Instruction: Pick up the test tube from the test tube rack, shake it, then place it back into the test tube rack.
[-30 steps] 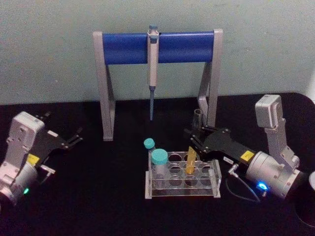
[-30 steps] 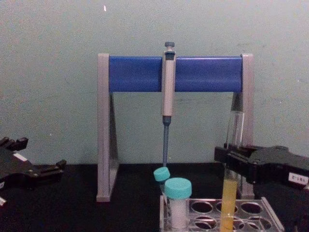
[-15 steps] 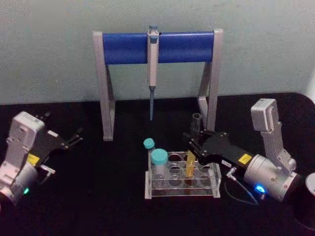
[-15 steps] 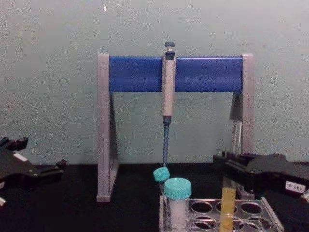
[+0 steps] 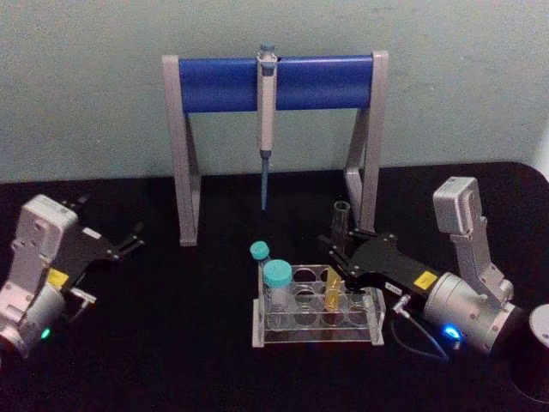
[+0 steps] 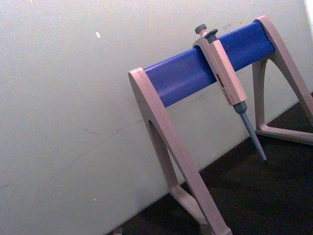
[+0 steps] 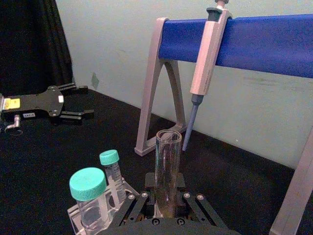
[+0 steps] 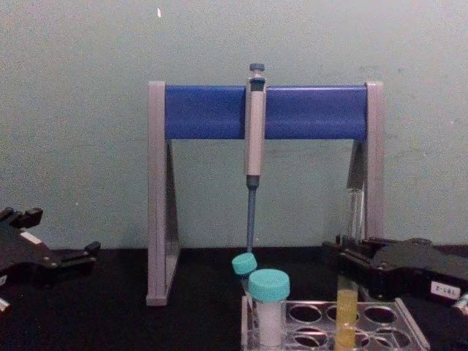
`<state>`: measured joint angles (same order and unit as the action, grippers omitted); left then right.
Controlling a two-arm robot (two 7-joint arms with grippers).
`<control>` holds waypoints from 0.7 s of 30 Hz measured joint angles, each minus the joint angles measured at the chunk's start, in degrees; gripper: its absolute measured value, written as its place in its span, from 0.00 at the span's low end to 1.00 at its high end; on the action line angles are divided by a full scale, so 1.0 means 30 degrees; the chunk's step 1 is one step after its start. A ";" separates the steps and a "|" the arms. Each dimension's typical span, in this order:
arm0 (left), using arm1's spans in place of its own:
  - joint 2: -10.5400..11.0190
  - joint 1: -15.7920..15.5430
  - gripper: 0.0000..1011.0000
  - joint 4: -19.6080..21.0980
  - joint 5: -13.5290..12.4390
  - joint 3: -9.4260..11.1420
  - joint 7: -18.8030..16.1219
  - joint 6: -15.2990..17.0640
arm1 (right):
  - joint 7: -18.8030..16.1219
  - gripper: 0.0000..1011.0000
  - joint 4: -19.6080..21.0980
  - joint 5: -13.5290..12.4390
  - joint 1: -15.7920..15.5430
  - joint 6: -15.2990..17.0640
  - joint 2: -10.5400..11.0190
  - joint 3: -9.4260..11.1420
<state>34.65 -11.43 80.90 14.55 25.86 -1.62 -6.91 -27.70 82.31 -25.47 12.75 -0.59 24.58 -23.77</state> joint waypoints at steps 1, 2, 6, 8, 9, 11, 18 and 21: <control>0.0000 0.0000 1.00 0.0000 0.0000 0.0001 0.0000 0.0000 | 0.0006 0.22 -0.0001 0.0027 -0.0007 -0.0007 0.0000 0.0003; 0.0000 0.0000 1.00 0.0000 0.0001 0.0001 0.0000 0.0000 | 0.0014 0.22 0.0004 0.0082 -0.0025 -0.0040 -0.0001 0.0010; 0.0000 0.0000 1.00 0.0000 0.0000 0.0000 0.0000 0.0000 | 0.0020 0.22 0.0032 0.0179 -0.0055 -0.0114 0.0005 0.0020; 0.0000 0.0001 1.00 0.0000 0.0000 0.0001 0.0000 0.0000 | 0.0021 0.22 0.0034 0.0178 -0.0055 -0.0111 0.0006 0.0023; 0.0000 0.0000 1.00 0.0000 0.0000 0.0000 0.0000 0.0000 | 0.0020 0.22 0.0038 0.0175 -0.0055 -0.0108 0.0009 0.0026; 0.0000 0.0000 1.00 0.0000 0.0000 0.0000 0.0000 0.0000 | 0.0020 0.22 0.0041 0.0173 -0.0055 -0.0103 0.0011 0.0028; 0.0000 0.0000 1.00 0.0000 0.0000 0.0001 0.0000 0.0000 | 0.0020 0.24 0.0050 0.0169 -0.0054 -0.0072 0.0021 0.0028; 0.0000 0.0000 1.00 0.0000 0.0000 0.0001 0.0000 0.0000 | 0.0019 0.31 0.0050 0.0169 -0.0053 -0.0066 0.0019 0.0028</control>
<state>34.64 -11.43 80.90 14.55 25.86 -1.62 -6.91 -27.64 82.46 -24.96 12.59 -0.79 24.64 -23.69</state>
